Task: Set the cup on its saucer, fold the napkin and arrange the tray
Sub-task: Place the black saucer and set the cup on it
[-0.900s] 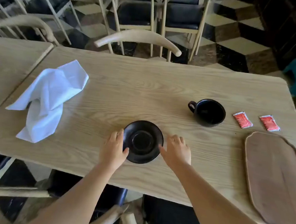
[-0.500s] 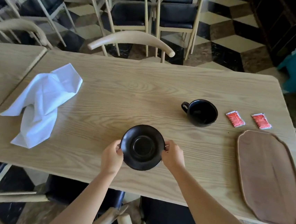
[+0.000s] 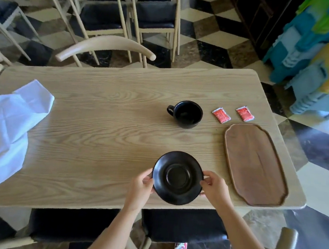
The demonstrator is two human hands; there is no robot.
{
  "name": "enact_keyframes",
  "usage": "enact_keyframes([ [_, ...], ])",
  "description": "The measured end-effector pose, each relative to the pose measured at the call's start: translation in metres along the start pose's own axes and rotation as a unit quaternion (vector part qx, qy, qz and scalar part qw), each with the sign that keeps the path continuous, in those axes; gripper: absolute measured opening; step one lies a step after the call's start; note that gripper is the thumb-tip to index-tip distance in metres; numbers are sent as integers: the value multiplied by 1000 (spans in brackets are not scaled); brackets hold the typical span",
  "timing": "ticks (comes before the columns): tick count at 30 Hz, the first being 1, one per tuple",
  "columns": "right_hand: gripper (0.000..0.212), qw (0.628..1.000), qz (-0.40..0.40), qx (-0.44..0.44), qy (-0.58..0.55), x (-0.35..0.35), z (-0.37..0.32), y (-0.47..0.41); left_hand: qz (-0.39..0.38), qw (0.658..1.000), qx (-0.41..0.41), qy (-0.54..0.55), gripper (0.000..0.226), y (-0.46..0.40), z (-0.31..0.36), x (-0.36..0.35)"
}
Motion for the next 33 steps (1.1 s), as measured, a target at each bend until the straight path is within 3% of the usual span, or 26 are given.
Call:
enact_keyframes([
  [15, 24, 999, 6, -31, -33, 19, 27, -2, -6, 997, 3, -73, 35, -3, -5, -24],
  [22, 24, 1000, -14, -21, -17, 17, 24, -6, -19, 1000, 8, -18, 34, -5, -5, -27],
  [27, 24, 999, 20, -3, -33, 18, 24, 0, -8, 1000, 9, 7, 34, 1, -6, -28],
  [33, 23, 999, 0, -31, -14, 19, 23, -3, -18, 998, 5, -62, 36, -2, -5, -25],
])
Point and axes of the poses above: each hand's wrist, its own y-axis away from the middle knuckle, its own x-axis out of the back of the hand, z = x × y, the point moved 10 cm from there along -y, towards the middle knuckle, and after that the axes turned 15 degrees about -y, right-handed, at the moved point
